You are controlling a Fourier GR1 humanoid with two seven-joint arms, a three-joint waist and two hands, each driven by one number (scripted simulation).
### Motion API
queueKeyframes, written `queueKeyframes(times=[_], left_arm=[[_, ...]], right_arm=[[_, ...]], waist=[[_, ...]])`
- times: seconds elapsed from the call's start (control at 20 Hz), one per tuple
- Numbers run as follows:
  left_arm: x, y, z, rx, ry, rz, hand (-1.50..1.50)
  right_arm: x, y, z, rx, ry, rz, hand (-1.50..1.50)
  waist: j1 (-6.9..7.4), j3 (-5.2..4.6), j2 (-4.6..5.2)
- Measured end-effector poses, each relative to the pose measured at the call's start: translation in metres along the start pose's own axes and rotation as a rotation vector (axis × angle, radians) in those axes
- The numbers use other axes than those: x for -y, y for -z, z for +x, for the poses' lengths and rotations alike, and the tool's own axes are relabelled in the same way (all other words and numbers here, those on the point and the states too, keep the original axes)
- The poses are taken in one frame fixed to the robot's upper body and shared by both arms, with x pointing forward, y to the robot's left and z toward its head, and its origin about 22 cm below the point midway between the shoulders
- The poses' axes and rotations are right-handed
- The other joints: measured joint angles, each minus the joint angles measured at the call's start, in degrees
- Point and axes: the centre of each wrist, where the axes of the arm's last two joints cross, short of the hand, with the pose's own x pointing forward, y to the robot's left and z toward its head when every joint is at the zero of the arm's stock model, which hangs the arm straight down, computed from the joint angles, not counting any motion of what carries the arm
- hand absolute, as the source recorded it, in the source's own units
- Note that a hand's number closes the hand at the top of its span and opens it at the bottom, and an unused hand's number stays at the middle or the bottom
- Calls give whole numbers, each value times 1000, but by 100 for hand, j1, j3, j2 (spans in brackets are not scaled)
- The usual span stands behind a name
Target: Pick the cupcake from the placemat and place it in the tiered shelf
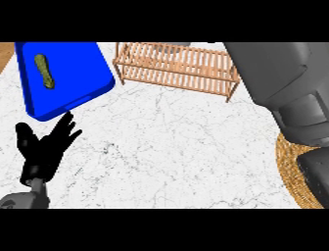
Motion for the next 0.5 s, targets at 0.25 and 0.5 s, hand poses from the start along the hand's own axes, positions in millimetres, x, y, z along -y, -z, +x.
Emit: queueKeyframes(times=[0.25,0.5], left_arm=[[2,3,1,-1,6,6,0],[-2,4,3,-13,4,18,0]], right_arm=[[3,1,-1,-27,189,-46,-150],[23,7,1,-53,379,-75,-150]], waist=[[15,12,7],[-9,10,-5]])
